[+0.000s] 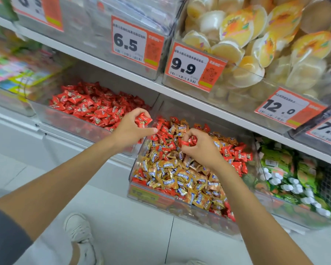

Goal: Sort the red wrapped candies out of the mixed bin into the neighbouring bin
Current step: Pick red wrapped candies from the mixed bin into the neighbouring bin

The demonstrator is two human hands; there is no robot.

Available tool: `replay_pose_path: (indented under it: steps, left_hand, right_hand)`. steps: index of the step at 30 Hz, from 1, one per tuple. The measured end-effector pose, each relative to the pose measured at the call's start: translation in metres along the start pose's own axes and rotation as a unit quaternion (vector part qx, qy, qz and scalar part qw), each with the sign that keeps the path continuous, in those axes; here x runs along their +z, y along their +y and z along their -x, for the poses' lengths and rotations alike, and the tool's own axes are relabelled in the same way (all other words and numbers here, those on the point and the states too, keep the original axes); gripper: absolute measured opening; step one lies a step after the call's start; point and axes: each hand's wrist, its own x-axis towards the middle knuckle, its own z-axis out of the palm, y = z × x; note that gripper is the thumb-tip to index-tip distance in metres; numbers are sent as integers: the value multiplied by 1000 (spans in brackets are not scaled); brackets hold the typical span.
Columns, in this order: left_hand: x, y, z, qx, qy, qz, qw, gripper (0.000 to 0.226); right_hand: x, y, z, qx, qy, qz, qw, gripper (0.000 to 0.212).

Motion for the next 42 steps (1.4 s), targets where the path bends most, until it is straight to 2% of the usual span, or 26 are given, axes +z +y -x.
replay_pose_path:
  steps: [3, 5, 7, 9, 11, 14, 17, 23, 27, 31, 33, 35, 40, 42]
  left_hand:
    - [1, 1, 1, -2, 9, 24, 1000, 33]
    - [1, 2, 3, -3, 7, 34, 999, 32]
    - [1, 2, 4, 1, 2, 35, 999, 30]
    - [0, 1, 3, 3, 1, 36, 999, 29]
    - [0, 0, 3, 3, 3, 39, 999, 29]
    - [2, -3, 2, 7, 10, 35, 999, 29]
    - [3, -5, 2, 5, 19, 38, 999, 28]
    - [3, -10, 0, 11, 25, 8, 1000, 27]
    - [4, -14, -2, 19, 29, -17, 999, 24]
    - [3, -18, -5, 27, 30, -24, 999, 23]
    - [2, -19, -6, 32, 28, -23, 999, 23]
    - [3, -20, -8, 39, 28, -22, 999, 23]
    - [3, -24, -9, 41, 21, -3, 999, 23]
    - [3, -27, -10, 38, 20, 8, 999, 24]
  right_hand:
    - [15, -11, -11, -24, -22, 29, 999, 15]
    - [29, -13, -20, -57, -64, 162, 983, 26]
    - [39, -11, -26, -68, -108, 280, 952, 31]
    - [40, -8, -29, -63, -124, 306, 942, 27]
    - [36, -4, -28, -66, -112, 264, 956, 20]
    - [27, -3, -18, -26, -73, 60, 995, 13]
    - [18, -14, -5, 0, -87, -89, 992, 7]
    - [42, -36, 12, -61, -285, -52, 955, 11]
    - [59, -41, 17, -81, -351, -26, 933, 30]
    - [69, -41, 12, -134, -350, 85, 923, 32]
    - [77, -39, 10, -160, -345, 95, 920, 26]
    - [83, -33, 8, -166, -330, 68, 927, 19]
    - [74, -19, 4, -110, -295, -45, 948, 8]
    - [65, -19, 4, -102, -270, -81, 954, 14]
